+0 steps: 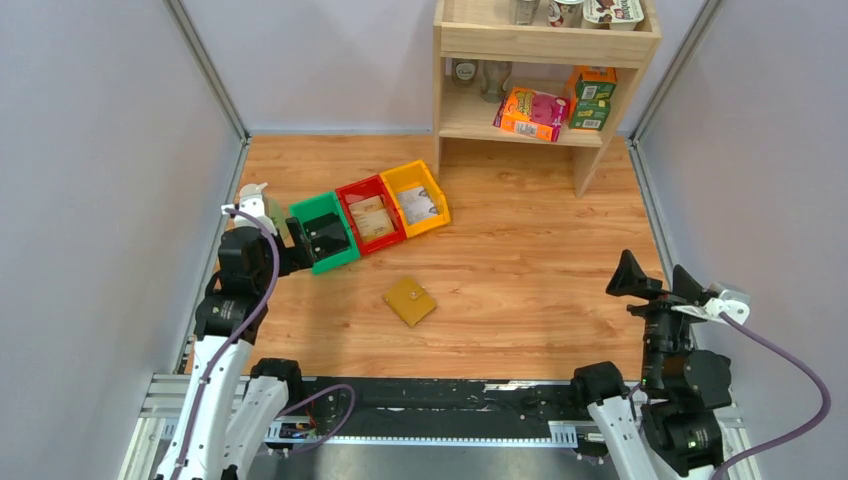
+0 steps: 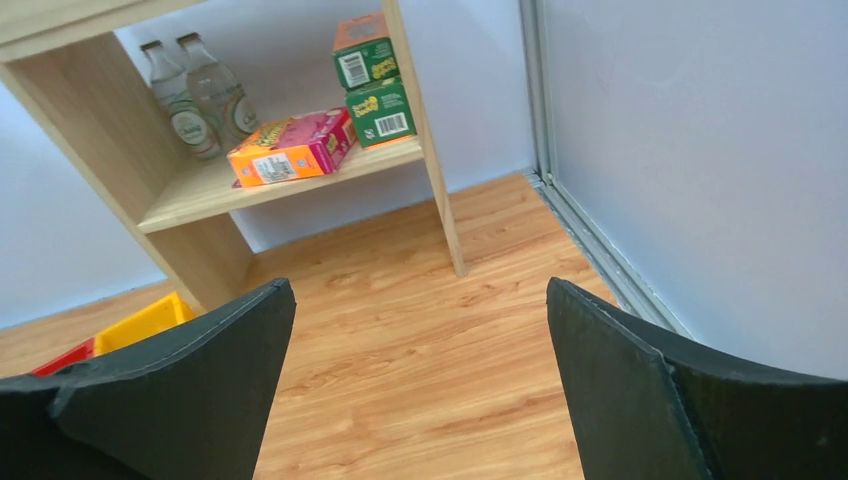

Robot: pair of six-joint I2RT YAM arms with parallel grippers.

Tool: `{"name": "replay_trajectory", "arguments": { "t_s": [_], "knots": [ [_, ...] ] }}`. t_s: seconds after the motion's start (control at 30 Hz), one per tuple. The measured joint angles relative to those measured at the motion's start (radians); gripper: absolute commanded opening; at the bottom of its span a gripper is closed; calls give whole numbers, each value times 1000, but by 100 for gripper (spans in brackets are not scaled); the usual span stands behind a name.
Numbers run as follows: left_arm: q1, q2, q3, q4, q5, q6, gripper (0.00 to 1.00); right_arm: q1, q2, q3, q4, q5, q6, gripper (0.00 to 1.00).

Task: Take the credit cards out of the card holder
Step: Open the card holder at the center of the board.

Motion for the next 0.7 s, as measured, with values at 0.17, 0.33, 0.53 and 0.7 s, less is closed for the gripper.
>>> {"name": "replay_trajectory", "arguments": {
  "t_s": [0.17, 0.33, 0.53, 0.7],
  "knots": [
    [0, 12, 7, -77, 65, -2, 100, 0, 46, 103, -63, -82, 26, 100],
    [0, 17, 6, -95, 187, -27, 100, 0, 186, 179, -99, -261, 51, 100],
    [-6, 122, 4, -101, 335, -103, 100, 0, 415, 184, -118, -506, 123, 100],
    [-90, 164, -50, -90, 379, -182, 100, 5, 586, 150, -94, -659, 189, 100]
  ]
}}
